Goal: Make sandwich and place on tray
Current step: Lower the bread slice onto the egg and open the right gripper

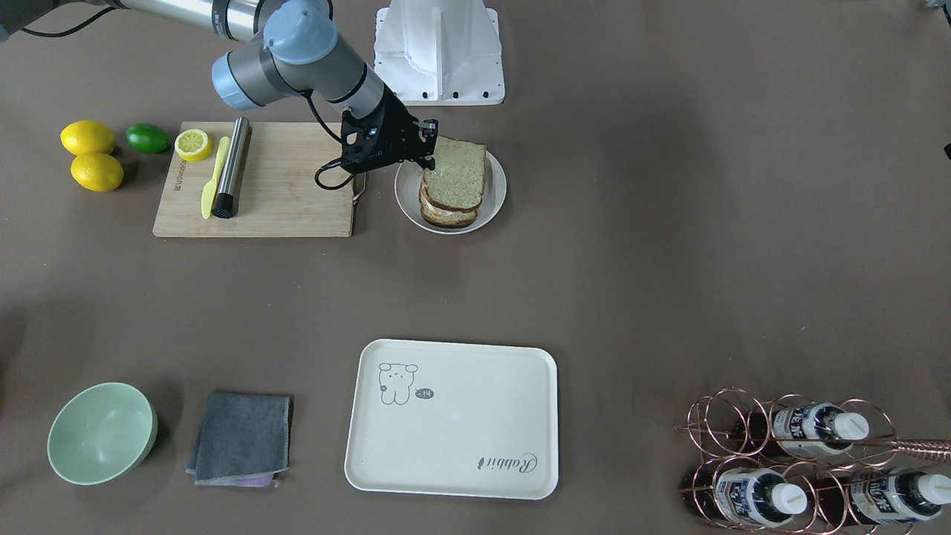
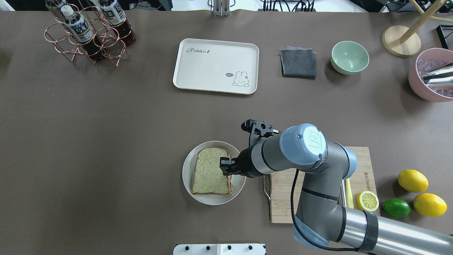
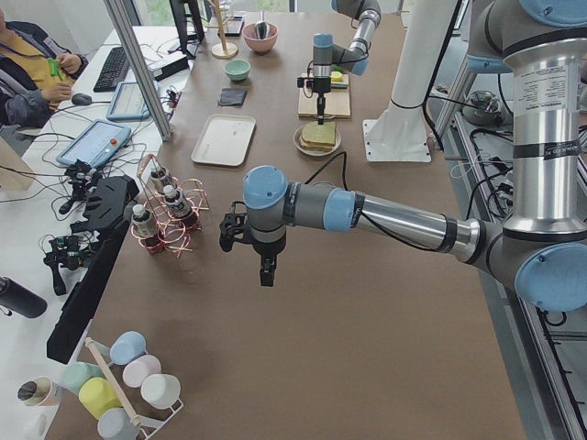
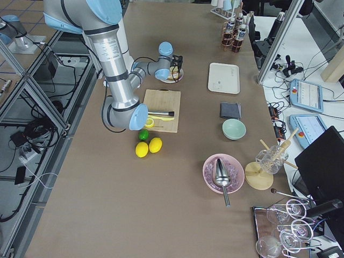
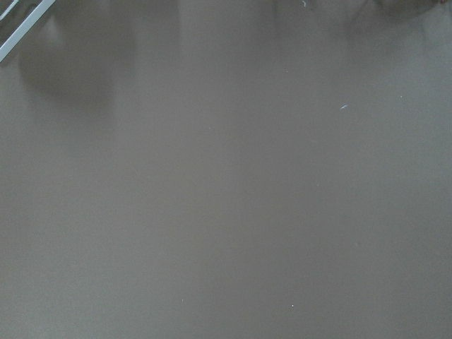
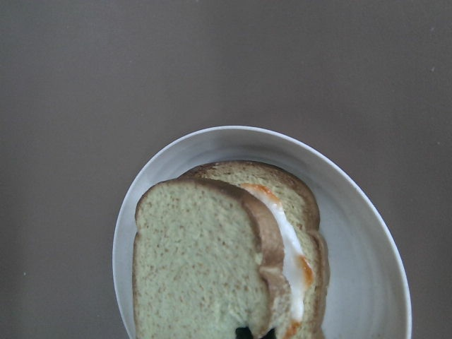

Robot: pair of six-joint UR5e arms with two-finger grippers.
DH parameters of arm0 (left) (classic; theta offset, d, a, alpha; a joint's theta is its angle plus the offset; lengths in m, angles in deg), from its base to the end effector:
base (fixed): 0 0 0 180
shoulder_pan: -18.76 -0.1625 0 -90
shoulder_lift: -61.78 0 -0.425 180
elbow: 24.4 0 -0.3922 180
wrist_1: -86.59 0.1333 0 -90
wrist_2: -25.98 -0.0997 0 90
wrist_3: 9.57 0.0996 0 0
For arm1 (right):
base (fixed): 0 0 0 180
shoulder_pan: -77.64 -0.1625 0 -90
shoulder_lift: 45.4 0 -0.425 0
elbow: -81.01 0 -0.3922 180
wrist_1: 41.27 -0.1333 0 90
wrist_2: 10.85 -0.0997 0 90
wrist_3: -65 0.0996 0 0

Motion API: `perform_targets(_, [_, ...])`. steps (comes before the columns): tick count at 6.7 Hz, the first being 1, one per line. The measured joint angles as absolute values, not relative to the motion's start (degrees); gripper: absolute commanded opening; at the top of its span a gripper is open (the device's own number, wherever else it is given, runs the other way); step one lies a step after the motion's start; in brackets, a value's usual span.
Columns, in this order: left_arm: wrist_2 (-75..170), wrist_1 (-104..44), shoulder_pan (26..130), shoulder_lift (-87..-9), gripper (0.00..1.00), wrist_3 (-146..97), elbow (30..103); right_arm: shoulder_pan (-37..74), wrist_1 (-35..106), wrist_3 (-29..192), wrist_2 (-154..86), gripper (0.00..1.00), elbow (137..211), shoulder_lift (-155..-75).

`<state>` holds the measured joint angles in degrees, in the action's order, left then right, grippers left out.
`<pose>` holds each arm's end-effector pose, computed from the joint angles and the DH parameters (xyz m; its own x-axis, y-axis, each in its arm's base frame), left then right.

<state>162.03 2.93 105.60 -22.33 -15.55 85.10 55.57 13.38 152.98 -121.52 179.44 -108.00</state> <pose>-0.0370 -0.4479 0.5489 0.6899 0.0253 -0.7235 0.0173 0.9985 0.0515 -0.5506 -0.3291 0.2459 0.3002 0.0861 0.9500 -0.0314 0.9963 -0.0804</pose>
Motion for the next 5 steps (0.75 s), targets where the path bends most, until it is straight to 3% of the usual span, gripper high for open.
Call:
perform_targets(1, [162.01, 2.93, 105.60, -22.34, 0.98, -15.55, 85.07, 55.55, 13.34, 152.98, -121.43, 0.00, 179.16, -108.14])
perform_targets(2, [161.98, 2.92, 105.60, -22.47, 0.98, -15.56, 84.95, 55.56, 13.32, 152.96, -121.37, 0.20, 179.06, -108.28])
perform_targets(3, [161.97, 2.92, 105.60, -22.65, 0.98, -15.60, 84.87, 55.56, 13.31, 152.94, -121.34, 0.54, 179.00, -108.27])
perform_targets(4, [162.00, 2.92, 105.60, -22.69, 0.98, -15.62, 84.86, 55.58, 13.31, 152.96, -121.31, 0.69, 178.95, -108.18])
perform_targets(5, [162.02, 2.92, 105.60, -22.63, 0.98, -15.63, 84.86, 55.58, 13.31, 152.97, -121.27, 0.99, 178.93, -108.12])
